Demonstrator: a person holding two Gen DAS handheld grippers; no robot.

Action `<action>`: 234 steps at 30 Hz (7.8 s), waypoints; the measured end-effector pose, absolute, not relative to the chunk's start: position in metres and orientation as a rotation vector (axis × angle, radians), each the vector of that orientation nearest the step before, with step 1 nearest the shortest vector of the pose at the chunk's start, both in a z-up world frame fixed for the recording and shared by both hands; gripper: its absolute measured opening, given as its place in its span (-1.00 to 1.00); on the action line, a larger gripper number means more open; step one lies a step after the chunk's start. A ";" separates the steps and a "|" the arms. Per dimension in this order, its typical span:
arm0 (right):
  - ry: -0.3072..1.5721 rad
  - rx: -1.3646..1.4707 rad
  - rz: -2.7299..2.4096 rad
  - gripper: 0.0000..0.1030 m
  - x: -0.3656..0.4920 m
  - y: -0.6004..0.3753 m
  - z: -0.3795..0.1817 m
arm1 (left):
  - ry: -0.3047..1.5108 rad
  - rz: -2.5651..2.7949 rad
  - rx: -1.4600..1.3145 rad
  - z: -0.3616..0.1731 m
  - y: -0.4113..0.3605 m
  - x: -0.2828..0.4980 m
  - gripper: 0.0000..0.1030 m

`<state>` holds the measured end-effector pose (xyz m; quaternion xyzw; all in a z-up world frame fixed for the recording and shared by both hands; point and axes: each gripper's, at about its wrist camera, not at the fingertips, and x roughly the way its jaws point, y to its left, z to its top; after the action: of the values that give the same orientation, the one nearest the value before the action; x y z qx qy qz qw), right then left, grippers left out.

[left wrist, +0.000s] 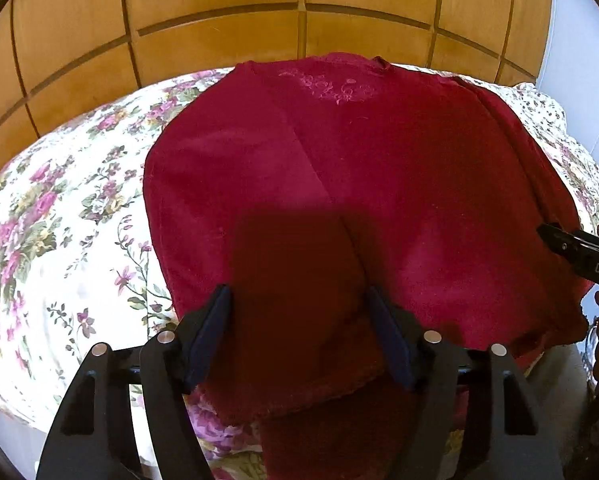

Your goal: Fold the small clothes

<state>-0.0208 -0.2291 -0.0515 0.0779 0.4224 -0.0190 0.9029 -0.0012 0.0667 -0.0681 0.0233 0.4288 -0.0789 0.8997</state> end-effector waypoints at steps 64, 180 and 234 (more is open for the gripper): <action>0.714 0.286 -0.229 -0.90 -0.005 -0.432 0.025 | 0.882 -0.133 -0.385 -0.056 0.143 0.019 0.38; 0.766 0.130 0.001 0.96 0.108 -0.275 -0.058 | 0.594 -0.092 -0.485 0.066 0.106 0.188 -0.84; 0.873 0.331 0.122 -0.83 0.220 -0.261 -0.033 | 0.819 0.198 -0.420 -0.077 0.122 0.205 0.34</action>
<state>0.2197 -0.2614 -0.0325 0.1594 0.4206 0.0588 0.8912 0.2051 0.1222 -0.0775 -0.2024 0.3944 0.0953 0.8913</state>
